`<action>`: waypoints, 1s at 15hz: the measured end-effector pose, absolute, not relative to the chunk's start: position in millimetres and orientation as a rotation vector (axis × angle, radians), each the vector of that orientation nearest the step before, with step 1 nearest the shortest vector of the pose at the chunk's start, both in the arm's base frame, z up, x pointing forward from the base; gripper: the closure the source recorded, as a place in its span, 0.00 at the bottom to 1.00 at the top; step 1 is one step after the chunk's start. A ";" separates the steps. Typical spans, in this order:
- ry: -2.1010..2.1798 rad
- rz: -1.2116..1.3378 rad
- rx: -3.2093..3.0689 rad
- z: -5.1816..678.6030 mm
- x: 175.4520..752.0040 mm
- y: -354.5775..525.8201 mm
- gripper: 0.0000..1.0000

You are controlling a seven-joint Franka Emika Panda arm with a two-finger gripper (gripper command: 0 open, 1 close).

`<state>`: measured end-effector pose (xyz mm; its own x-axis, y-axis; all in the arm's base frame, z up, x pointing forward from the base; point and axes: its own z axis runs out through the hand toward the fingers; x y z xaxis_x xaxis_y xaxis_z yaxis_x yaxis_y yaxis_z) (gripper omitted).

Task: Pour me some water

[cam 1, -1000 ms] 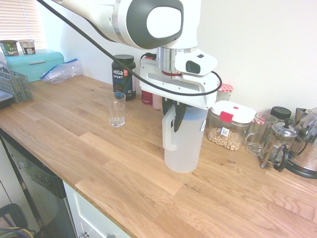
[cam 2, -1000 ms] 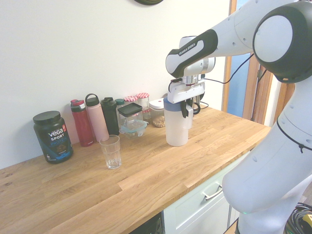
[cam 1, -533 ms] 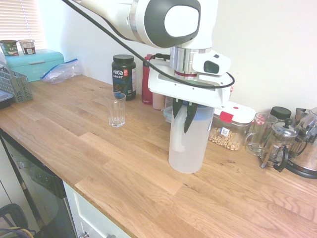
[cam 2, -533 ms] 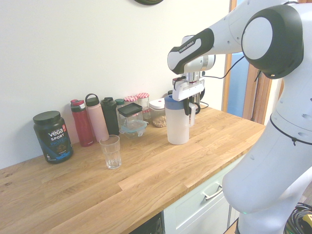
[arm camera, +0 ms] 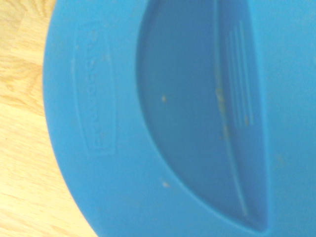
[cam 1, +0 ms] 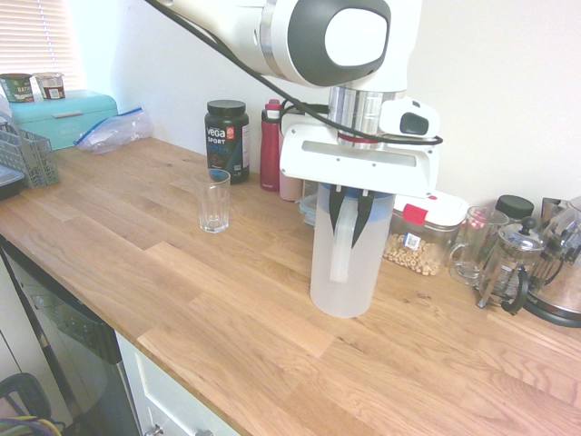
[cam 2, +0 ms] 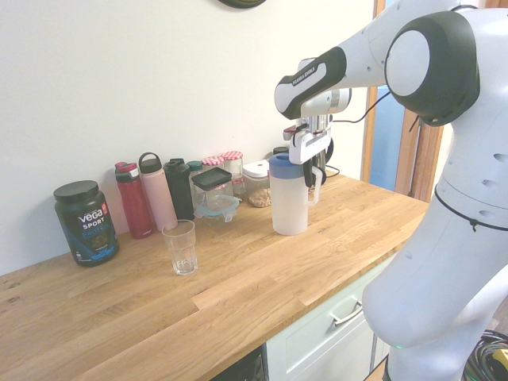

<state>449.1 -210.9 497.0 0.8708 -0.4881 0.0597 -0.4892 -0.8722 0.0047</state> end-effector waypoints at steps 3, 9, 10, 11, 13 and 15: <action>-0.799 0.089 3.016 496.9 449.1 -210.9 0.00; -0.798 0.069 3.015 500.2 443.3 -207.9 0.00; -0.803 0.059 3.016 502.7 440.0 -208.3 0.00; -0.810 0.044 3.019 506.6 434.9 -208.5 0.00; -0.837 0.018 3.024 521.0 419.6 -207.5 0.00; -0.871 0.040 3.019 542.8 400.9 -201.3 0.00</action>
